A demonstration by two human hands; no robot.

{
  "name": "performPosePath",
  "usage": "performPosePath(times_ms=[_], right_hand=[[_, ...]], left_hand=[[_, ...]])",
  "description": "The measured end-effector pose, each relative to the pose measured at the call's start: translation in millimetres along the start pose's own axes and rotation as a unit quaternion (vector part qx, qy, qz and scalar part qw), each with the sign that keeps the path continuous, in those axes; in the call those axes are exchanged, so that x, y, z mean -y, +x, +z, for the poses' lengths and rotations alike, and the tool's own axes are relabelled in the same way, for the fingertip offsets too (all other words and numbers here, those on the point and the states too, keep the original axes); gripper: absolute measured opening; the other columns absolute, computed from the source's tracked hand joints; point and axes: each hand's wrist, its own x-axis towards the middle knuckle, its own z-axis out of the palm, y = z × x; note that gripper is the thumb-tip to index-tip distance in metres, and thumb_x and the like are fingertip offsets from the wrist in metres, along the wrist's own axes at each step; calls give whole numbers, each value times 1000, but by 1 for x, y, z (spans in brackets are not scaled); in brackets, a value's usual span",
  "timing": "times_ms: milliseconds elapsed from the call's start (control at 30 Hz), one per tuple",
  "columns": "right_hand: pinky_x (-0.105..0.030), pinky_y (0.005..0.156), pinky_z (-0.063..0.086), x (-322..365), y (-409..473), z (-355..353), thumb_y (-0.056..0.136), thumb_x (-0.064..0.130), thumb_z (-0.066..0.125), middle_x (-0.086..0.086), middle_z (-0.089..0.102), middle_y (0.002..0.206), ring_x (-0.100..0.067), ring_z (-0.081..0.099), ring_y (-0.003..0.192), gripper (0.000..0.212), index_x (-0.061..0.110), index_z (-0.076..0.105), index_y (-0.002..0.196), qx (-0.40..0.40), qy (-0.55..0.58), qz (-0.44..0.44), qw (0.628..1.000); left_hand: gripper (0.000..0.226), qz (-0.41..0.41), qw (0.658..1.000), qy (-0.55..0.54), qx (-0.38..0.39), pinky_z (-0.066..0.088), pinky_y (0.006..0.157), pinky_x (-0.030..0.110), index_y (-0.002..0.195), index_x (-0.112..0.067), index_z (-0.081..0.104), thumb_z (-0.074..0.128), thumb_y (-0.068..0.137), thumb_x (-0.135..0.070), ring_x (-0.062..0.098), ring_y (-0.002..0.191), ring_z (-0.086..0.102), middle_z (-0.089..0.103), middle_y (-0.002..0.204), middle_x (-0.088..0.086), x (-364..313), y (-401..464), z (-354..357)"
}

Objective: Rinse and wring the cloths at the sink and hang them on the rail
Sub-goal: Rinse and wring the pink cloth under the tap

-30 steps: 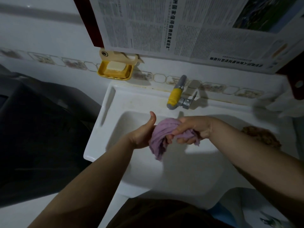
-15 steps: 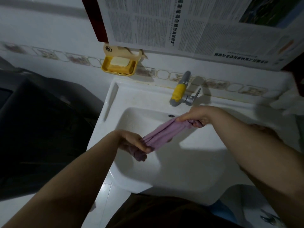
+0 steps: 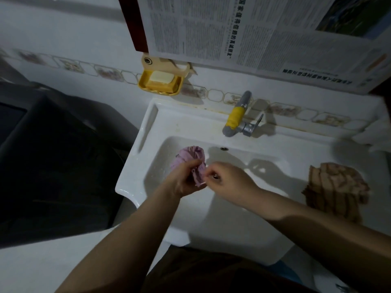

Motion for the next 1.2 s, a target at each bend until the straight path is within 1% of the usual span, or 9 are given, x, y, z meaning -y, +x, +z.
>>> performPosePath(times_ms=[133,267,433,633,800,933,1067,1133,1200], right_hand=[[-57,106,36,-43,3,-6,75,41,72,-10,24,152,-37,25,140,90,20,24,147,-97,-263,-145,949],[-50,96,46,-36,19,-9,79,23,67,-17,26,152,-42,38,133,92,18,9,151,-83,-286,-304,905],[-38,75,47,-21,28,-6,91,21,52,-13,59,117,-34,57,105,69,10,17,149,86,-333,-76,936],[-25,60,45,-13,40,-5,72,46,75,-3,62,80,-19,58,69,33,18,64,86,226,-21,155,961],[-16,42,12,-11,28,-10,77,19,59,4,31,49,-8,22,39,35,25,31,57,295,365,294,833],[-14,34,10,-16,26,-17,86,18,48,8,31,43,-2,22,32,34,24,35,55,365,471,299,745],[-17,38,18,-24,28,-21,87,15,59,-1,44,58,-7,33,45,23,21,50,66,291,402,277,823],[-20,43,32,-26,28,-17,82,12,70,-10,55,87,-14,48,67,22,21,57,99,174,392,292,855],[-24,63,46,-33,23,-7,80,11,74,-14,49,125,-20,54,99,65,21,38,133,8,337,278,899]], left_hand=[[17,-37,964,210,156,57,76,35,101,-8,58,56,85,-8,16,73,67,67,80,5,-22,-32,3],[22,-107,850,470,213,55,75,27,108,-13,58,62,88,-8,16,85,64,63,96,7,-36,-44,34],[22,-66,672,738,17,54,66,28,77,-16,53,71,85,-23,16,60,57,55,71,5,-33,-34,44],[36,180,320,925,-96,46,65,33,123,-15,44,52,92,-31,30,85,64,66,98,9,-32,-23,36],[26,464,192,862,67,44,45,27,104,-17,61,47,89,-33,28,55,62,65,70,4,-61,-19,25],[27,511,163,839,93,35,40,22,108,-21,50,44,84,-34,26,46,57,63,65,3,-67,-14,24],[43,456,182,871,-23,34,45,25,132,-24,44,40,91,-38,27,58,62,64,82,3,-50,-16,26],[34,323,288,893,-124,43,59,29,122,-19,49,44,94,-39,31,81,66,66,96,5,-37,-20,37],[36,178,495,826,-204,45,63,27,108,-12,61,60,87,-41,25,80,66,70,90,4,-33,-21,45]])
